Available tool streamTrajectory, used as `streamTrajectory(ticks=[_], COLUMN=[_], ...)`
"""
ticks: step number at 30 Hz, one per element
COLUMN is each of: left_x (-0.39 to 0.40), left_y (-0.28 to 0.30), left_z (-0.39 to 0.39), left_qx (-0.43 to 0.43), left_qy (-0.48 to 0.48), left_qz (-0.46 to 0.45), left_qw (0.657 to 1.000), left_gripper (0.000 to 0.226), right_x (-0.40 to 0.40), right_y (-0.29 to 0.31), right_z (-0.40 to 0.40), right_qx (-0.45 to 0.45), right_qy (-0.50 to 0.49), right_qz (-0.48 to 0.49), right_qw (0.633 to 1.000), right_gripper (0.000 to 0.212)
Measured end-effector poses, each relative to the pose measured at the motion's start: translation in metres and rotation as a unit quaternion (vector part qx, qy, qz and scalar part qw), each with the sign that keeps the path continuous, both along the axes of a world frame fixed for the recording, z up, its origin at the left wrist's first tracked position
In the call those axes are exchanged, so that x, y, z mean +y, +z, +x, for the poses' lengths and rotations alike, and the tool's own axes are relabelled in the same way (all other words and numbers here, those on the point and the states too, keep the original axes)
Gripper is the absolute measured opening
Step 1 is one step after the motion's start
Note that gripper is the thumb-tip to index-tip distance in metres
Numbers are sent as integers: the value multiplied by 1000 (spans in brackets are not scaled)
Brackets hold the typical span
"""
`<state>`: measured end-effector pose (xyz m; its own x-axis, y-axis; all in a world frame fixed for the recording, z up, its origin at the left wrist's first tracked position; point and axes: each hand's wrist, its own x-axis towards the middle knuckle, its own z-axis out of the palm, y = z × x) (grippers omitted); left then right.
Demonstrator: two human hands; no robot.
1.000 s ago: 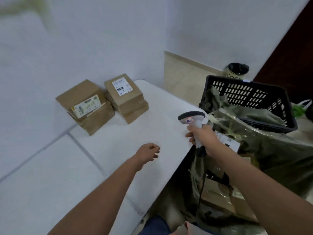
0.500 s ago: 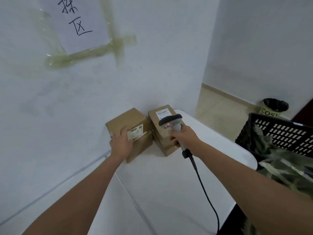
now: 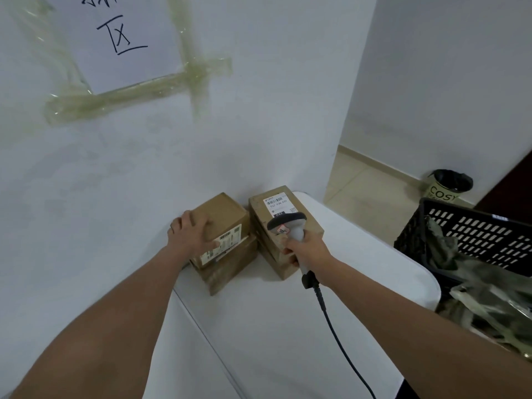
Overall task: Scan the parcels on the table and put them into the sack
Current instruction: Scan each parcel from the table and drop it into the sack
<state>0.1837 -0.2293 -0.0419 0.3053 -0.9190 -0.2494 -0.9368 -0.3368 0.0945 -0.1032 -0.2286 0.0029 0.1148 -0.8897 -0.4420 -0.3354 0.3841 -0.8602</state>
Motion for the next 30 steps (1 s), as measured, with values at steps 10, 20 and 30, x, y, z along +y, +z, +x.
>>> streamTrajectory(ticks=[10,20,30], left_x=[1,1,42], left_y=[21,25,26], left_z=[-16,-4,-4], left_qx=[18,-46,158], left_qy=[23,42,97], left_qz=[86,69,17], left_qw=[996,996,983], left_gripper=[82,101,103], right_x=[13,17,57], right_y=[2,-10,-39], right_z=[-19,-30,-57], right_qx=[-39,-43,-44], right_qy=[-5,-32,-38], right_qz=[21,41,87], right_qw=[999,998,995], right_gripper=[4,18,15])
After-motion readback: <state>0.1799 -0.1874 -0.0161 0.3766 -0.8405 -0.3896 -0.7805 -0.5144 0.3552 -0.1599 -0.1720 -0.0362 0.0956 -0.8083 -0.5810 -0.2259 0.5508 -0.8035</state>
